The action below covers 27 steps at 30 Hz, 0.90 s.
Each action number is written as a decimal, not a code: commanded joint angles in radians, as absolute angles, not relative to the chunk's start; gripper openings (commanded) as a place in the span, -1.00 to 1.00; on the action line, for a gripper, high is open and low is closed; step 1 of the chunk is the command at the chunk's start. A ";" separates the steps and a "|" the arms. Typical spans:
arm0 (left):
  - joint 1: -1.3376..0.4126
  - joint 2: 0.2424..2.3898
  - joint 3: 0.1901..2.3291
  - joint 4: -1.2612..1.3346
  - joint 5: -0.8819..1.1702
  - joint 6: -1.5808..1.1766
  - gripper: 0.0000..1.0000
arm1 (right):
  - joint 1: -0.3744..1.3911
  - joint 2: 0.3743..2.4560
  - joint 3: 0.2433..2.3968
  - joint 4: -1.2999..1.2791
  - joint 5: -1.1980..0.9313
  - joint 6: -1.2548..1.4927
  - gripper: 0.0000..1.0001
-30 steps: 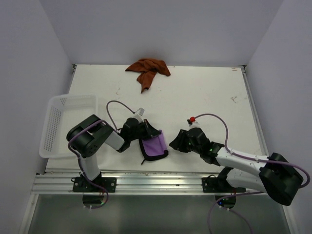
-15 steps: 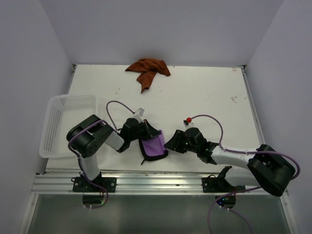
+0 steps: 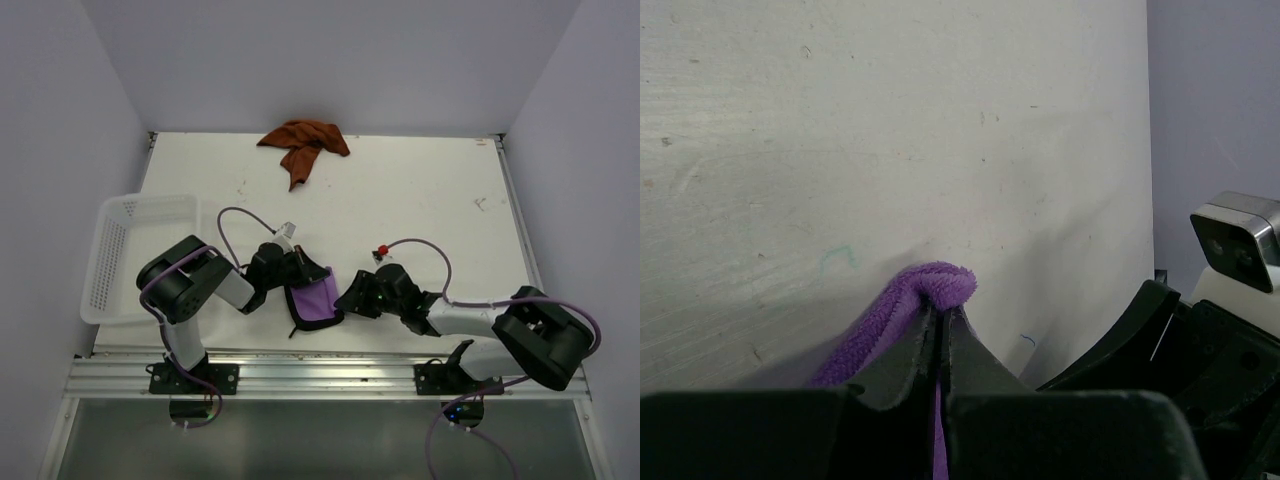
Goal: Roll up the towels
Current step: Roll the towel
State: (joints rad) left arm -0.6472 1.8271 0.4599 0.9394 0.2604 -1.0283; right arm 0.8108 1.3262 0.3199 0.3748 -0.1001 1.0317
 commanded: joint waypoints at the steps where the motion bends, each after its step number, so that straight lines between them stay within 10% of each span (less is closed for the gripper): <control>1: -0.641 1.830 0.442 0.977 0.239 -0.994 -1.00 | 0.833 1.347 0.351 0.402 -0.117 1.023 -0.06; 14: -0.640 1.829 0.416 0.997 0.206 -1.017 -1.00 | 0.968 1.387 0.468 0.181 0.046 0.957 -0.11; 27: -0.637 1.798 0.416 0.970 0.207 -1.011 -1.00 | 1.017 1.387 0.511 0.028 0.179 0.899 -0.86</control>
State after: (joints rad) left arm -0.6479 1.8256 0.4267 0.9779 0.2527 -1.0367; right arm 1.0084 1.3876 0.4839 0.1249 0.1173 0.9401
